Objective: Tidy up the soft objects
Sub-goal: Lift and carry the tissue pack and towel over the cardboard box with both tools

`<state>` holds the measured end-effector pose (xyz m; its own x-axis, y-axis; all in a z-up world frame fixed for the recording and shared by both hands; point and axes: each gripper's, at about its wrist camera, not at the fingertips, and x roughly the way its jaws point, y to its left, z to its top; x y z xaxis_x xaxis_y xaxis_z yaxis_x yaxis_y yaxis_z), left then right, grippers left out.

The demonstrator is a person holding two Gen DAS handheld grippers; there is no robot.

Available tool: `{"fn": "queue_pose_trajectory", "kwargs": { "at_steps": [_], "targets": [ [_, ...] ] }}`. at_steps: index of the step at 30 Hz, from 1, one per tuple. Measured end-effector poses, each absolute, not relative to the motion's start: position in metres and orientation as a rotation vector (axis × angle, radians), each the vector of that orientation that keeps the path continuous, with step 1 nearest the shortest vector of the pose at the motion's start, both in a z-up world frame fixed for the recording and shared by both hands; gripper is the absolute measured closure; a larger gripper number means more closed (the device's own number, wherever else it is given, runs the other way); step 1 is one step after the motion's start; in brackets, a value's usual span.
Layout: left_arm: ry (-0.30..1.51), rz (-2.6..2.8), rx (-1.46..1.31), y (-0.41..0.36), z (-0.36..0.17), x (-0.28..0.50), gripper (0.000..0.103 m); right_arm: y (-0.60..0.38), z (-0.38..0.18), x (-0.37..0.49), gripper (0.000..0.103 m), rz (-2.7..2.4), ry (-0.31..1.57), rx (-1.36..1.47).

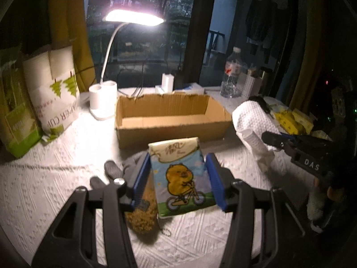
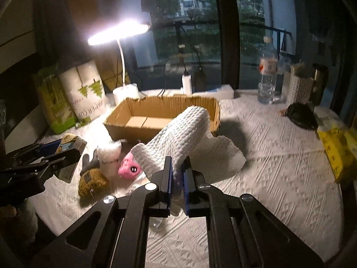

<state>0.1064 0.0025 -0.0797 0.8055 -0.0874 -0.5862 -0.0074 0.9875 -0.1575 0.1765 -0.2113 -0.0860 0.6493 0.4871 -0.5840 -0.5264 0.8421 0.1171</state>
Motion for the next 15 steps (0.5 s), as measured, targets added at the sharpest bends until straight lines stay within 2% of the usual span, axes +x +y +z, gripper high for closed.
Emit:
{"fn": "queue_pose_trajectory", "kwargs": {
  "at_steps": [15],
  "targets": [
    [0.531, -0.051, -0.152, 0.01, -0.044, 0.153, 0.051, -0.205, -0.052, 0.215, 0.094, 0.607, 0.561, -0.082]
  ]
}}
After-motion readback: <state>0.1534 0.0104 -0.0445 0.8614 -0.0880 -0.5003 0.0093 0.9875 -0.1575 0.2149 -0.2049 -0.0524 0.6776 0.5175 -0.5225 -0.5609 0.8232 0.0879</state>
